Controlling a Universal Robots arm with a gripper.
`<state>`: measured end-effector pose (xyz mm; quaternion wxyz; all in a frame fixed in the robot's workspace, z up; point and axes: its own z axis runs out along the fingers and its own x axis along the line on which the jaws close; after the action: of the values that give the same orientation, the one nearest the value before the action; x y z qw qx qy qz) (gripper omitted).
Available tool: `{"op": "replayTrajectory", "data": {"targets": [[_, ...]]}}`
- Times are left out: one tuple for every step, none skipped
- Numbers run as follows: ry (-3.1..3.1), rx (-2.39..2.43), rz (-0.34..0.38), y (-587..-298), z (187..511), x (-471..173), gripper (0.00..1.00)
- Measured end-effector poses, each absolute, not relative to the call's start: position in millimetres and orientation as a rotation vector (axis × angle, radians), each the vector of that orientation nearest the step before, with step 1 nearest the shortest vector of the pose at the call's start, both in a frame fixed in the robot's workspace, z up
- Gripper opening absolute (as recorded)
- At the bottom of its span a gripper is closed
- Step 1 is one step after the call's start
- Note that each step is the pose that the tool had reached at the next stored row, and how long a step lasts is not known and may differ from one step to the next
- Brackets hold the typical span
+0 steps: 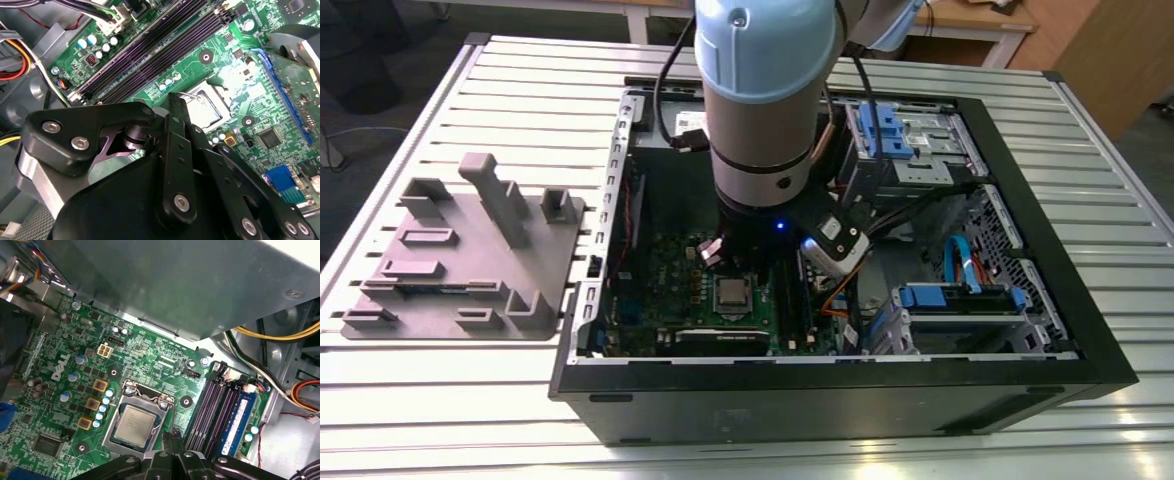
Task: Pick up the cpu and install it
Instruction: 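Install the first cpu locking lever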
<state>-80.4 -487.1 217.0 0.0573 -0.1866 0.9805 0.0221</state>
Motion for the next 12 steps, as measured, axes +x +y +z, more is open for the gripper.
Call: {"op": "replayTrajectory", "data": {"targets": [[2.972,-0.566,0.066,-487.1,215.6,-80.4,0.11],[2.972,-0.566,0.066,-487.1,214.1,-80.4,0.11],[2.971,-0.566,0.065,-487.1,212.8,-80.4,0.11],[2.97,-0.566,0.064,-487.1,211.5,-80.4,0.11],[2.97,-0.566,0.063,-487.1,210.5,-80.4,0.11],[2.97,-0.566,0.063,-487.1,209.5,-80.4,0.11],[2.97,-0.566,0.062,-487.1,208.7,-80.4,0.11],[2.97,-0.566,0.062,-487.1,207.9,-80.4,0.11],[2.97,-0.566,0.062,-487.1,207.3,-80.4,0.11],[2.97,-0.566,0.062,-487.2,207.3,-80.5,0.11],[2.97,-0.566,0.062,-487.2,207.3,-80.4,0.11],[2.97,-0.566,0.062,-487.1,207.2,-80.4,0.11]]}}
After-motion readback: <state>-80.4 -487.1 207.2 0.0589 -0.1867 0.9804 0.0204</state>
